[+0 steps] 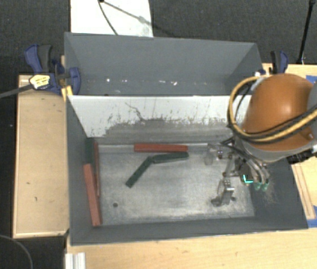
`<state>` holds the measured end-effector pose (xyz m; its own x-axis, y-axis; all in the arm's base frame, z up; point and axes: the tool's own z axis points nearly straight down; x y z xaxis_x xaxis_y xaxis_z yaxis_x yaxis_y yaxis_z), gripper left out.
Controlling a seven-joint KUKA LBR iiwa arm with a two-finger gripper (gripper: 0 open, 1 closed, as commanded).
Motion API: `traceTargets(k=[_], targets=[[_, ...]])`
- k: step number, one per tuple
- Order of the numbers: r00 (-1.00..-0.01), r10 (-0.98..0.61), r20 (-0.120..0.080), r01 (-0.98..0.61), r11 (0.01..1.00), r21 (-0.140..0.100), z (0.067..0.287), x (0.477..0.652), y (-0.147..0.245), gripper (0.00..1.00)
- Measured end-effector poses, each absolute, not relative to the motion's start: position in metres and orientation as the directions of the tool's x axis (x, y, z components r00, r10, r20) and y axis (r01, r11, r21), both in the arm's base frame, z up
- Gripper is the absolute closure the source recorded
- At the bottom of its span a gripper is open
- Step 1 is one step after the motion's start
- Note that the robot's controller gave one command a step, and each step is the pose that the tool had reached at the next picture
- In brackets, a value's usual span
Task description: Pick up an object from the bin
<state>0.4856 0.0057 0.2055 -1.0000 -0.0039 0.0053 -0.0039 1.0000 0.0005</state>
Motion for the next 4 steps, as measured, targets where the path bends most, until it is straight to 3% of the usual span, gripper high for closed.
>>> traceTargets(k=[1,2,3,4], targets=[[-0.997,0.078,-0.002,0.078,0.997,0.003,0.067,0.562,0.073,0.00],[-0.997,-0.079,-0.007,-0.079,0.997,0.004,0.102,0.563,0.141,0.00],[-0.966,-0.258,-0.006,-0.258,0.966,0.001,0.103,0.585,0.149,0.00],[-0.929,-0.369,0.000,-0.369,0.929,0.000,0.070,0.583,0.143,0.00]])
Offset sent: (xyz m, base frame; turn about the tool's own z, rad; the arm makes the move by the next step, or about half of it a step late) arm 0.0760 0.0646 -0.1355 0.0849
